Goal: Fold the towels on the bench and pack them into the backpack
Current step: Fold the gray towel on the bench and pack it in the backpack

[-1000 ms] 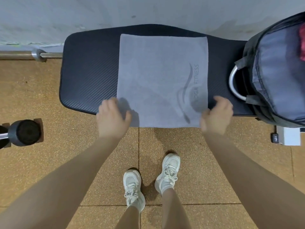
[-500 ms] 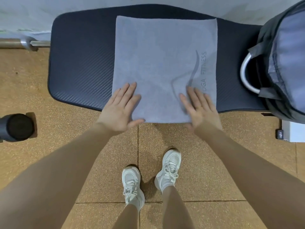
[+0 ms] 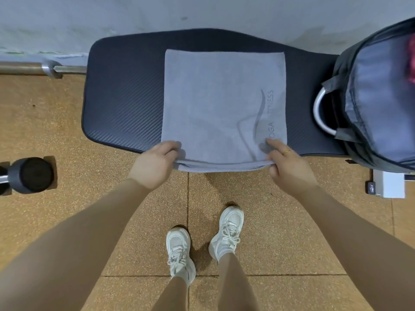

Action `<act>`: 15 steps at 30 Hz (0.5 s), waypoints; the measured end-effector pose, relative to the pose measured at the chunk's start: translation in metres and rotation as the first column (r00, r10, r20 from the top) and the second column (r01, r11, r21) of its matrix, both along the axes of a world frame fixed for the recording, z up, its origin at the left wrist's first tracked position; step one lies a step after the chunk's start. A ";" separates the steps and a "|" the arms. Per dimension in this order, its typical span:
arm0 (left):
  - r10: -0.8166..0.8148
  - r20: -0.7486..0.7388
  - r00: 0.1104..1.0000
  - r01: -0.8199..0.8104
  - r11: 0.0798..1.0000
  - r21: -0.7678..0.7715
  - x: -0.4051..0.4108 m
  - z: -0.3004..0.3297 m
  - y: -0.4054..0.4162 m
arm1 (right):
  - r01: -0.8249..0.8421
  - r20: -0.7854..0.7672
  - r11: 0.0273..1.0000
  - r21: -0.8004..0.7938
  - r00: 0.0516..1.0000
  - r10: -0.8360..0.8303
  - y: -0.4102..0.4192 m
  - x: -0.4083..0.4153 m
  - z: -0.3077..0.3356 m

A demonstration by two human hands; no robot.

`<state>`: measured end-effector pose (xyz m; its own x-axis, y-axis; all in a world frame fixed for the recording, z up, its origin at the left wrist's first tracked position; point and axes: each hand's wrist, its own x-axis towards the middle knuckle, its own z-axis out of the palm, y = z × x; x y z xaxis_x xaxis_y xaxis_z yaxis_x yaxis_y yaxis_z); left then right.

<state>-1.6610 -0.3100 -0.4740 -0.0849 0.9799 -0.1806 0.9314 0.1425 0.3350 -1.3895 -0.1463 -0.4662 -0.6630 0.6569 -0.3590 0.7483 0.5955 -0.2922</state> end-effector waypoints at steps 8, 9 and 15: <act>0.475 0.293 0.830 -0.381 0.865 -0.326 0.005 0.053 -0.004 | 0.351 0.005 0.866 -0.356 0.928 -0.374 0.003 0.014 0.052; 0.582 0.408 0.704 -0.460 0.811 -0.362 0.003 0.057 -0.001 | 0.414 -0.025 0.819 -0.398 0.887 -0.460 0.008 0.012 0.056; 0.716 0.632 0.295 -0.539 0.671 -0.508 -0.015 0.070 0.035 | 0.494 -0.193 0.712 -0.499 0.738 -0.647 0.047 -0.014 0.063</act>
